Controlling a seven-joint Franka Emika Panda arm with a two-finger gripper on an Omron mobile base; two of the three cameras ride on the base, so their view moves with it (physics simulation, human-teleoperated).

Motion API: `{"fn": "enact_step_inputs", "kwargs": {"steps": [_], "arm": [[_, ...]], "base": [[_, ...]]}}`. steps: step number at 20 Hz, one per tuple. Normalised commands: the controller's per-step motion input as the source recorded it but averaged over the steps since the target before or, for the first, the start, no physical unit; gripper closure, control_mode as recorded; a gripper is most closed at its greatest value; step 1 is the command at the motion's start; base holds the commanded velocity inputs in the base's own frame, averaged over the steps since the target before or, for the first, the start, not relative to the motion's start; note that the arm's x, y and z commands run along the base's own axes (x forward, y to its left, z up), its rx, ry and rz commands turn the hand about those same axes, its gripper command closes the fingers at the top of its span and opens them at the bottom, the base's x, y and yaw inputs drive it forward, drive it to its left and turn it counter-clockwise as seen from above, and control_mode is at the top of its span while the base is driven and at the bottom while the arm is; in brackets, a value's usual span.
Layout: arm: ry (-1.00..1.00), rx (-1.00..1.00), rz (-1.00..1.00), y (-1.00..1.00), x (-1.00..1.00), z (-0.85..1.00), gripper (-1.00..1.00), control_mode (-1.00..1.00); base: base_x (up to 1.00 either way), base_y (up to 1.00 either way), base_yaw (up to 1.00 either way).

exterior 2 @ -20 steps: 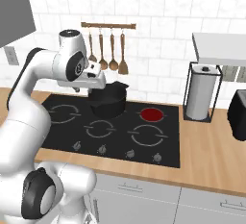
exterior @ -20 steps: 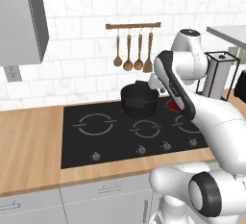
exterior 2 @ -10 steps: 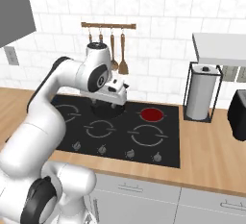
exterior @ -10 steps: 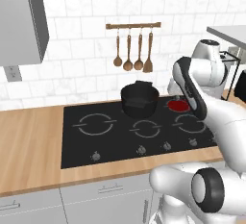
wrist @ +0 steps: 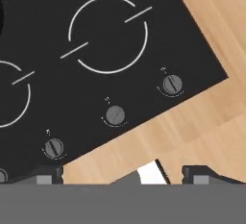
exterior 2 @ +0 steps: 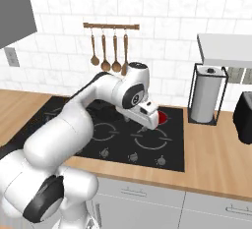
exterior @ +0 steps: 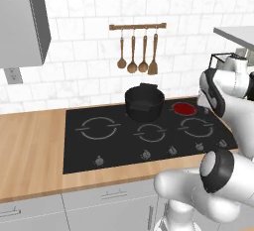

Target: Turn off the rear right burner of the stove.

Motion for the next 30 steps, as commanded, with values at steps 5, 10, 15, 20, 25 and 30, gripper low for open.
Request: {"fn": "enact_step_inputs", "kwargs": {"steps": [5, 10, 15, 20, 25, 30], "arm": [[0.20, 0.02, -0.24, -0.39, 0.30, -0.61, -1.00, -1.00], [0.26, 0.03, -0.18, 0.28, 0.08, -0.68, -1.00, -1.00], [0.17, 0.17, -0.07, 0.30, 0.09, -0.61, -1.00, -1.00], [-0.01, 0.16, 0.00, 0.04, 0.00, -0.37, -1.00, -1.00], [-0.19, 0.00, 0.00, 0.00, 0.06, -0.30, -1.00, -1.00], [-0.11, -0.02, -0.02, 0.00, 0.13, -0.48, -1.00, -1.00]], "base": [[0.00, 0.00, 0.00], [0.00, 0.00, 0.00], [0.00, 0.00, 0.00], [0.00, 0.00, 0.00], [0.00, 0.00, 0.00], [0.00, 0.00, 0.00]]}}
